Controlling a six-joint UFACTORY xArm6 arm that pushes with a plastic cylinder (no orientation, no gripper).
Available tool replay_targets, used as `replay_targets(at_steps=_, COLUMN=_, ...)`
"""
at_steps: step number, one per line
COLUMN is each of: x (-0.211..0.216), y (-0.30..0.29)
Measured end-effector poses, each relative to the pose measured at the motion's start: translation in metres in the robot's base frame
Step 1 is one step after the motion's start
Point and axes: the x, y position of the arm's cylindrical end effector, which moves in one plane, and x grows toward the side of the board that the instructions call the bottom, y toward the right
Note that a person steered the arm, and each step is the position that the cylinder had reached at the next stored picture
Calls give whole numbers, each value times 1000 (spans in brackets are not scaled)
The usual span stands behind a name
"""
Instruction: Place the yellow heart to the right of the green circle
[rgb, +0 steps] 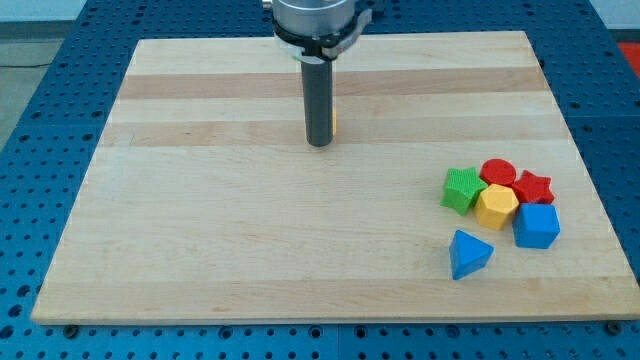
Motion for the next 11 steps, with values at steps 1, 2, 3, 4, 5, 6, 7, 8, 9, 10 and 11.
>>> replay_targets(at_steps=1, x=-26, y=0)
replay_targets(at_steps=2, x=-54, y=3)
replay_targets(at_steps=3, x=-82, y=9)
replay_targets(at_steps=4, x=-100, y=24)
replay_targets(at_steps=5, x=-101, y=47)
replay_targets(at_steps=6, x=-111, y=51)
replay_targets(at_steps=7, x=-130, y=47)
replay_targets(at_steps=8, x=-142, y=46)
replay_targets(at_steps=9, x=-149, y=46)
replay_targets(at_steps=10, x=-150, y=44)
replay_targets(at_steps=11, x=-154, y=41)
